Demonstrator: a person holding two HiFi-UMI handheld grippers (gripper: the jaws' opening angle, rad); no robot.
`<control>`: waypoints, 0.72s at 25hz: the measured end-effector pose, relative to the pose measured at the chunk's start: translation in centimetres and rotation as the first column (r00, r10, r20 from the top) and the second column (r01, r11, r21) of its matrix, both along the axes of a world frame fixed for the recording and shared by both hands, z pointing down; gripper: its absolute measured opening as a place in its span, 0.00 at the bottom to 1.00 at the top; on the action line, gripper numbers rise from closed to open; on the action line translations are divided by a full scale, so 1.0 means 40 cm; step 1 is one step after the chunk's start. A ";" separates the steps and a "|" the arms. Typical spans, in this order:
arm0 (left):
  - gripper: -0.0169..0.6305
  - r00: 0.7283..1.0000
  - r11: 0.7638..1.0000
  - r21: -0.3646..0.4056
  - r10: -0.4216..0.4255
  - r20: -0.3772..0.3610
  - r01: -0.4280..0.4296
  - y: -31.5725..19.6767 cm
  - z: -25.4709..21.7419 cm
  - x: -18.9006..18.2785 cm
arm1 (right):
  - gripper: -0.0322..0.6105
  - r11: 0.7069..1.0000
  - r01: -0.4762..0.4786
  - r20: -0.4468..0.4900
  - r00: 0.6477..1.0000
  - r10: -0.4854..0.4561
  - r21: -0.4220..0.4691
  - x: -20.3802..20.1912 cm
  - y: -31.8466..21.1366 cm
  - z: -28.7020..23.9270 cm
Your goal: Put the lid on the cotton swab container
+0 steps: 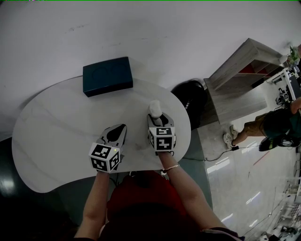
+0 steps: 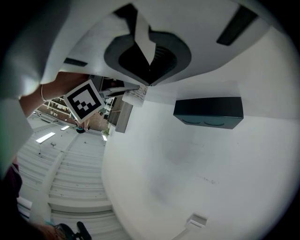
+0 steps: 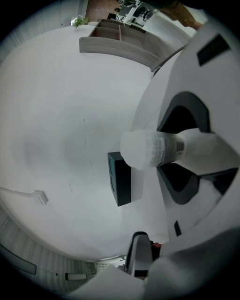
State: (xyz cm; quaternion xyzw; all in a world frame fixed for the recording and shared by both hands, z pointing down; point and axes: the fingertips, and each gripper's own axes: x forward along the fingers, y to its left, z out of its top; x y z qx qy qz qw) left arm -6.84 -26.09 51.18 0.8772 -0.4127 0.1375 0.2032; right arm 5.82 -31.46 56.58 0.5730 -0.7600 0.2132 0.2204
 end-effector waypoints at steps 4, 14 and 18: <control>0.06 1.000 1.000 -0.004 0.003 0.002 -0.003 0.002 0.002 -0.001 | 0.37 1.000 0.000 0.002 1.000 0.000 -0.005 0.000 0.004 0.004; 0.06 1.000 1.000 -0.006 0.007 0.000 -0.007 0.013 0.002 -0.010 | 0.37 1.000 -0.014 0.010 1.000 0.014 0.008 0.005 0.009 0.003; 0.06 1.000 1.000 -0.006 0.003 -0.003 -0.003 0.018 0.002 -0.015 | 0.37 1.000 -0.008 0.025 1.000 0.008 0.012 0.003 0.013 0.003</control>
